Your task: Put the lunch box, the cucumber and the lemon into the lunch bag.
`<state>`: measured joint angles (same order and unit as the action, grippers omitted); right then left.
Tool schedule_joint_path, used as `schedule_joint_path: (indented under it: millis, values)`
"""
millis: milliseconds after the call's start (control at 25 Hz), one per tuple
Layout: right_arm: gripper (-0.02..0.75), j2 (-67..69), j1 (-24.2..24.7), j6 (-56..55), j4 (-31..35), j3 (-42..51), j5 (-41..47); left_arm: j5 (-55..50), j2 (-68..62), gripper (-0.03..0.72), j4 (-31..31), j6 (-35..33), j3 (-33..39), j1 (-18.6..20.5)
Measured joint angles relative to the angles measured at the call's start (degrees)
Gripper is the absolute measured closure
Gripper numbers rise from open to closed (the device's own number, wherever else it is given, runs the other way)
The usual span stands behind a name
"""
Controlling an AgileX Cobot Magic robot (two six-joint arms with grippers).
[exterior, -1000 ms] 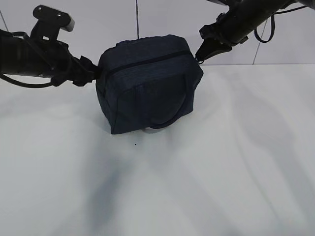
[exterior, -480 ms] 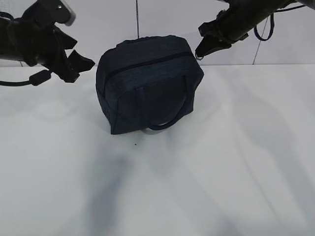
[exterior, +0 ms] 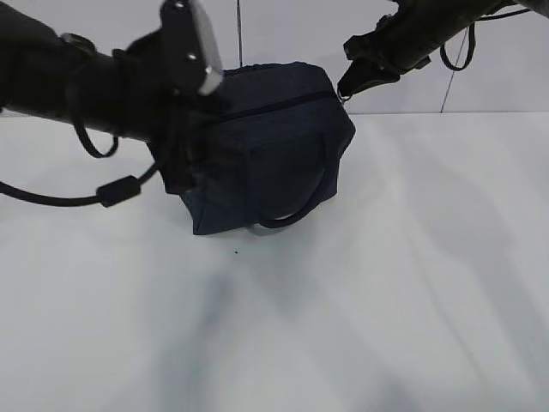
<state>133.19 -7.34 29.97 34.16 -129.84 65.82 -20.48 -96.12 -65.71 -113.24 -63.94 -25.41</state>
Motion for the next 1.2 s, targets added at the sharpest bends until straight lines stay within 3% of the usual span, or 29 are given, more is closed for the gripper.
schedule_joint_path:
  millis: [200,440,520,760,800,1200]
  values:
    - [0.731,0.0,-0.1,0.0,0.8,0.0,0.0,7.8,-4.7,0.188,4.4,-0.3,0.0,-4.7]
    - [0.731,0.0,-0.1,-0.1,0.9,0.0,0.1,18.3,-7.8,0.217,4.5,-0.4,-0.3,-5.6]
    - [0.731,0.0,-0.2,-0.1,0.9,0.0,0.1,20.1,-7.8,0.288,4.5,-0.4,-0.4,-5.6]
    - [0.731,0.0,-0.3,-0.1,0.0,0.0,-1.2,22.9,-7.8,0.630,4.5,-0.4,-0.4,-5.6]
    - [0.731,0.0,-0.3,-0.1,-0.3,0.0,-1.9,23.1,-7.8,0.657,4.5,-0.4,-0.4,-5.6]
    - [0.731,0.6,-0.3,-0.8,-5.6,-0.1,-3.7,25.2,-8.0,0.676,4.6,-0.4,-0.4,-5.6]
